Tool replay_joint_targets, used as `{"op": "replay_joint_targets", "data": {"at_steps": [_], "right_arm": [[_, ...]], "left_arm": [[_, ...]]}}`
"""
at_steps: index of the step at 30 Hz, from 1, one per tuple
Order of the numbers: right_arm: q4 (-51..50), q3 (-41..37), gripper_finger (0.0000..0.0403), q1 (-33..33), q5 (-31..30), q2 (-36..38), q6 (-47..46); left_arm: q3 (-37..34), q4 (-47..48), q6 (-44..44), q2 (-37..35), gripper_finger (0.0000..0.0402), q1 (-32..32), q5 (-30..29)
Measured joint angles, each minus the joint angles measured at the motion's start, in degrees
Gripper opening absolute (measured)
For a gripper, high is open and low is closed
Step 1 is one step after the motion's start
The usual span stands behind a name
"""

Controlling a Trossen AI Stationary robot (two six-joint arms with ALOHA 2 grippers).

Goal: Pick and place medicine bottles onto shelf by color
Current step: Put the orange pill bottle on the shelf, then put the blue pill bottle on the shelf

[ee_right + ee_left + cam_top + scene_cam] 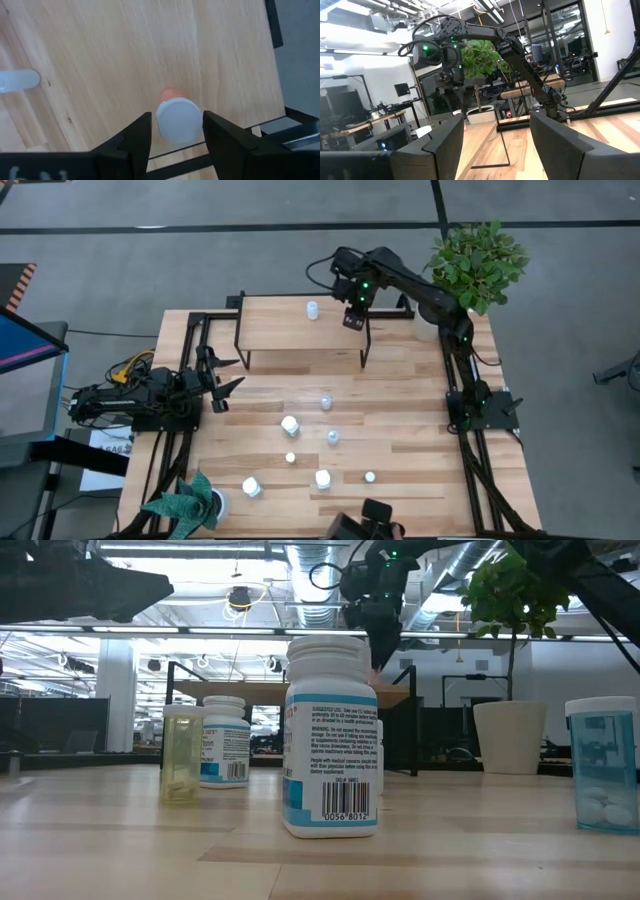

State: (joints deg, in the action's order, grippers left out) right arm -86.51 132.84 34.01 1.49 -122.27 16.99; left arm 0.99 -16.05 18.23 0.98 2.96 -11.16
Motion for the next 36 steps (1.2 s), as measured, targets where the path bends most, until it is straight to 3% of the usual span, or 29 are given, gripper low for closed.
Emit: {"op": "replay_joint_targets", "data": {"at_steps": [8, 22, 28, 36], "right_arm": [[-2.7, 0.0, 0.0198, -1.0, -0.1, 2.2, -0.9], [-3.5, 0.0, 0.0192, -3.6, 0.0, 4.8, -11.1], [-3.5, 0.0, 0.0194, -9.0, 4.2, 6.8, -13.2], [-3.5, 0.0, 0.0186, -21.6, 4.5, 10.2, -18.0]], "left_arm": [[0.0, 0.0, 0.0, 0.0, 0.0217, 0.0, 0.0], [0.0, 0.0, 0.0, 0.0, 0.0217, 0.0, -0.4], [0.0, 0.1, 0.0, 0.0, 0.0217, 0.0, -1.7], [0.0, 0.9, -1.6, 0.0, 0.0217, 0.0, -1.7]]}}
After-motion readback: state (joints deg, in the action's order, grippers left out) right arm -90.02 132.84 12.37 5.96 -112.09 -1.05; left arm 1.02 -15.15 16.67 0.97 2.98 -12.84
